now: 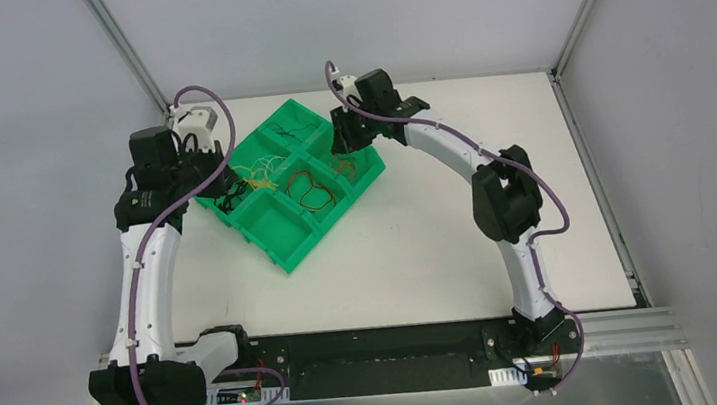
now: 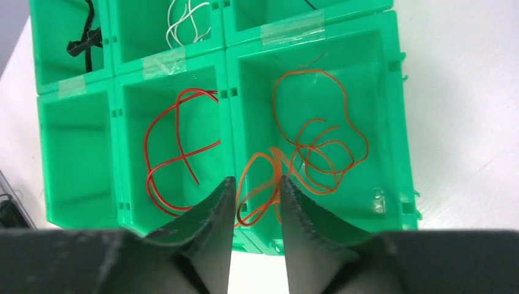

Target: Untangle the cables

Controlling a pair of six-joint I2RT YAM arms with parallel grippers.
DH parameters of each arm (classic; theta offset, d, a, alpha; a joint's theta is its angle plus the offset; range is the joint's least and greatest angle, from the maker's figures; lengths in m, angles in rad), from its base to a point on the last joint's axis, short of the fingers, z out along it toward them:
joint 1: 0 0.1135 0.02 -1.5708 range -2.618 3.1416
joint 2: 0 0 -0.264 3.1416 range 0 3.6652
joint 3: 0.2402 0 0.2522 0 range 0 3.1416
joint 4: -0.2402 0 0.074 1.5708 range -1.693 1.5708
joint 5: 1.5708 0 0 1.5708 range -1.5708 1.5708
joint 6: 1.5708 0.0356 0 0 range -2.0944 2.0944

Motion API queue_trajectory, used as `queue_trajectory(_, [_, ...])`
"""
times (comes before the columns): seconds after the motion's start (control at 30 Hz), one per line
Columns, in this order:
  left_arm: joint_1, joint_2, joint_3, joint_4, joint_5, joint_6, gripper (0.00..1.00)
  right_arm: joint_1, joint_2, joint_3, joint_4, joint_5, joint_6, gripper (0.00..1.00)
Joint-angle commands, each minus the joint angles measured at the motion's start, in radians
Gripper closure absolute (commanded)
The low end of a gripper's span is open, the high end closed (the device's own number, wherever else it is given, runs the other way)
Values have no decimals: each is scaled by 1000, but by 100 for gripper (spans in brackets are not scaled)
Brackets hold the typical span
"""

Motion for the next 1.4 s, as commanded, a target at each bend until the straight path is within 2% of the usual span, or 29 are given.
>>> queue_trajectory(0.0, [8, 13, 4, -139, 71, 172, 100, -41, -32, 52, -21, 7, -7, 57])
queue_trajectory(0.13, [8, 39, -29, -195, 82, 268, 100, -72, -101, 38, -70, -8, -29, 41])
queue_trajectory(0.3, [-4, 131, -48, -196, 105, 308, 100, -112, -211, 8, -141, -41, -53, 18])
queue_trajectory(0.5, [-48, 297, -32, -216, 77, 352, 100, -192, -327, -39, -225, -36, -65, 2])
queue_trajectory(0.53, [-59, 314, -29, -228, 61, 364, 97, -208, -344, -51, -232, -27, -69, 1])
queue_trajectory(0.57, [-62, 327, -22, -244, 50, 378, 88, -227, -367, -68, -237, -18, -69, 1])
queue_trajectory(0.63, [-64, 335, -5, -273, 47, 396, 58, -281, -401, -104, -242, -7, -64, 1])
queue_trajectory(0.7, [-63, 329, 27, -299, 57, 403, 36, -333, -430, -136, -251, -13, -47, 1])
queue_trajectory(0.73, [-64, 326, 51, -316, 71, 408, 20, -358, -444, -151, -257, -15, -41, 1])
queue_trajectory(0.77, [-63, 323, 83, -338, 81, 411, 8, -383, -461, -171, -258, -14, -34, 1])
queue_trajectory(0.8, [-64, 325, 125, -357, 84, 399, 2, -404, -476, -192, -257, -14, -29, 1])
queue_trajectory(0.9, [-65, 394, 340, -467, 35, 261, 1, -465, -532, -265, -251, -12, -1, 1])
queue_trajectory(1.03, [-64, 645, 826, -775, 14, 138, 1, -537, -629, -417, -207, -18, 35, 0])
queue_trajectory(1.13, [-27, 773, 1094, -865, 56, 35, 1, -579, -683, -496, -205, -17, 30, 1])
queue_trajectory(1.23, [7, 818, 1174, -857, 49, -40, 1, -596, -722, -549, -217, -17, 29, 0])
queue_trajectory(1.37, [9, 815, 1083, -832, 36, -48, 1, -624, -787, -637, -211, -21, 33, 1])
